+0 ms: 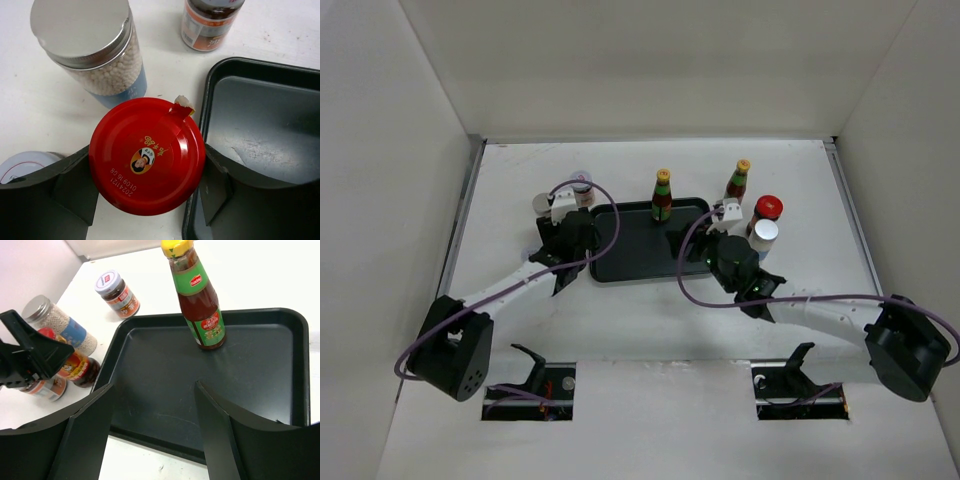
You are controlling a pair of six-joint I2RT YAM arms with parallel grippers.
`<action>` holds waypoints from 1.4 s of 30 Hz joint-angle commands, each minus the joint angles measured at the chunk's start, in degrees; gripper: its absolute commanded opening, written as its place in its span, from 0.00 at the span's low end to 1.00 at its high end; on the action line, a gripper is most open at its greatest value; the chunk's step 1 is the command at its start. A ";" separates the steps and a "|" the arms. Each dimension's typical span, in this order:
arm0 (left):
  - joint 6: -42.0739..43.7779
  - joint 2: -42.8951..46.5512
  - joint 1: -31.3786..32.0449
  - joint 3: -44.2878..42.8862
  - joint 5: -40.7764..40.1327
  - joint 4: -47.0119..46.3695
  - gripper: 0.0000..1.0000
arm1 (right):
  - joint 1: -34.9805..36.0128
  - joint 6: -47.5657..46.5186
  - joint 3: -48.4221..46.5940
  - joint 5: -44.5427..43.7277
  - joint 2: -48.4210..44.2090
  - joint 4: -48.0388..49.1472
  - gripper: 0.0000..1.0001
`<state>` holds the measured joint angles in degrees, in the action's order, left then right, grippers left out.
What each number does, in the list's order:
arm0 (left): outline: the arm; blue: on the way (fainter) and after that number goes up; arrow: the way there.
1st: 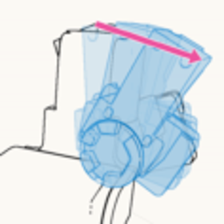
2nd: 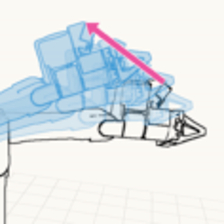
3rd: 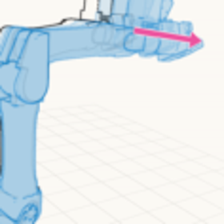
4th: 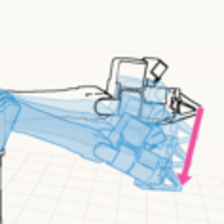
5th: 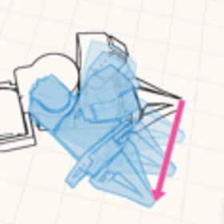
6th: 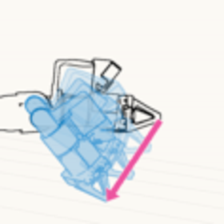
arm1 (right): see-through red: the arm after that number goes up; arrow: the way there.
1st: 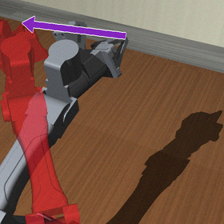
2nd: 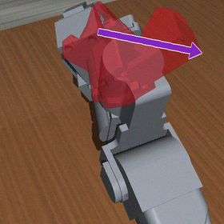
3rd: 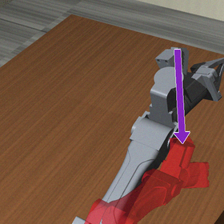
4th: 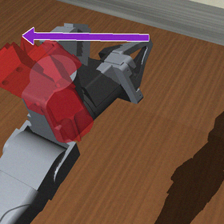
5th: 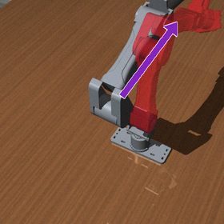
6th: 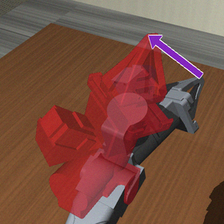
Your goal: Organize the condiment bottles
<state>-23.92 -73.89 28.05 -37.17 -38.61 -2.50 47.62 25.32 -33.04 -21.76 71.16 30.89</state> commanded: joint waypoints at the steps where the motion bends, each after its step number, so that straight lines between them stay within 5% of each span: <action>1: 1.07 0.76 0.29 -3.00 1.08 -3.47 0.53 | -0.02 1.31 0.52 1.02 -1.98 3.82 0.71; 4: 1.68 4.79 1.69 -4.05 0.03 -2.60 0.41 | -0.02 1.40 1.22 1.02 -2.95 4.96 0.71; 11: 7.39 10.70 7.67 -11.33 -7.79 -1.27 0.39 | -0.46 2.36 1.75 2.42 -2.51 6.02 0.71; 27: 5.91 -17.94 8.90 -25.31 2.83 -19.21 0.38 | -2.22 3.42 5.00 0.84 -5.76 8.13 0.71; 42: 3.71 -26.39 8.73 -27.61 4.51 -23.15 0.42 | -2.22 3.51 4.47 1.81 -3.83 8.30 0.72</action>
<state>-19.38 -101.19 37.30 -60.71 -33.52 -15.84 45.76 28.32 -28.23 -20.49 67.22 35.20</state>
